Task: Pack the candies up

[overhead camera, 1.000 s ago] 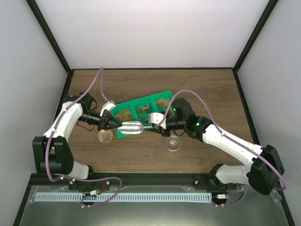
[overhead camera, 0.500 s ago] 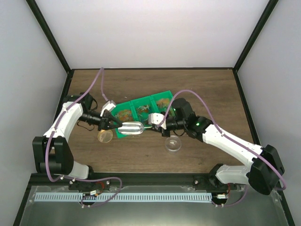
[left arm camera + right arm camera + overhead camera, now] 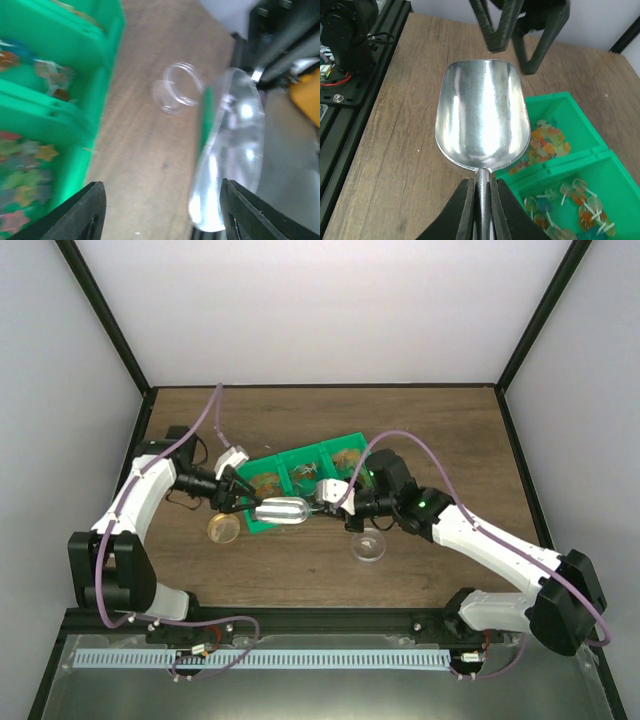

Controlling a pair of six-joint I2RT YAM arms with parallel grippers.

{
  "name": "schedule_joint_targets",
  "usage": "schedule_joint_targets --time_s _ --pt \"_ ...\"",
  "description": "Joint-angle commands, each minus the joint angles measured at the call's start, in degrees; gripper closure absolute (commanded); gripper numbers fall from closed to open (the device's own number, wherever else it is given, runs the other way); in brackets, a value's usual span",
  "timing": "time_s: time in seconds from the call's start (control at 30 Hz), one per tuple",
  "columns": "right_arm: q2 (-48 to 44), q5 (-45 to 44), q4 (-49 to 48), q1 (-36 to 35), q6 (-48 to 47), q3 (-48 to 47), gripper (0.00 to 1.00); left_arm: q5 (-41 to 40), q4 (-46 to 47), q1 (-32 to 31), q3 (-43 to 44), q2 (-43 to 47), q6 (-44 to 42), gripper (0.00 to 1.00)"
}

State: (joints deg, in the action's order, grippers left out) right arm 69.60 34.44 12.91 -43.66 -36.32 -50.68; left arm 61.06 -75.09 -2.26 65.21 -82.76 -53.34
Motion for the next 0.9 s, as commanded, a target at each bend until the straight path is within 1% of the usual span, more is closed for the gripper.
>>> schedule_joint_targets --time_s 0.0,0.1,0.17,0.23,0.33,0.47,0.6,0.73,0.87 --pt "-3.0 -4.1 4.8 0.6 5.0 -2.7 0.99 -10.9 19.5 0.0 3.4 3.2 15.0 0.29" --pt "-4.3 -6.7 8.3 2.9 9.2 -3.1 0.99 -17.2 28.7 -0.4 3.9 3.6 16.9 0.20" --pt "-4.3 -9.6 11.5 4.9 13.2 -4.0 0.99 -21.0 32.4 -1.4 5.0 1.5 16.9 0.19" --pt "-4.1 -11.3 13.4 7.1 16.8 -4.6 0.99 -24.3 32.7 -3.0 8.0 -2.7 16.1 0.19" --pt "-4.8 -12.7 15.2 10.3 20.6 -4.7 0.99 -27.6 32.3 -6.0 14.5 -10.7 17.2 0.19" --pt "-6.9 -16.1 15.6 12.7 23.1 -3.8 0.99 -33.1 32.5 -11.4 23.7 -20.2 17.5 0.22" --pt "-6.5 -21.2 18.5 13.4 24.8 -5.7 0.99 -36.8 32.0 -15.6 30.2 -28.6 16.7 0.26" --pt "-6.1 -24.0 21.4 13.9 26.3 -7.9 0.99 -36.9 31.4 -17.1 33.9 -34.8 16.4 0.30" --pt "-5.6 -25.7 23.1 13.9 26.2 -8.9 0.99 -38.9 31.2 -18.3 36.7 -39.8 15.4 0.36"
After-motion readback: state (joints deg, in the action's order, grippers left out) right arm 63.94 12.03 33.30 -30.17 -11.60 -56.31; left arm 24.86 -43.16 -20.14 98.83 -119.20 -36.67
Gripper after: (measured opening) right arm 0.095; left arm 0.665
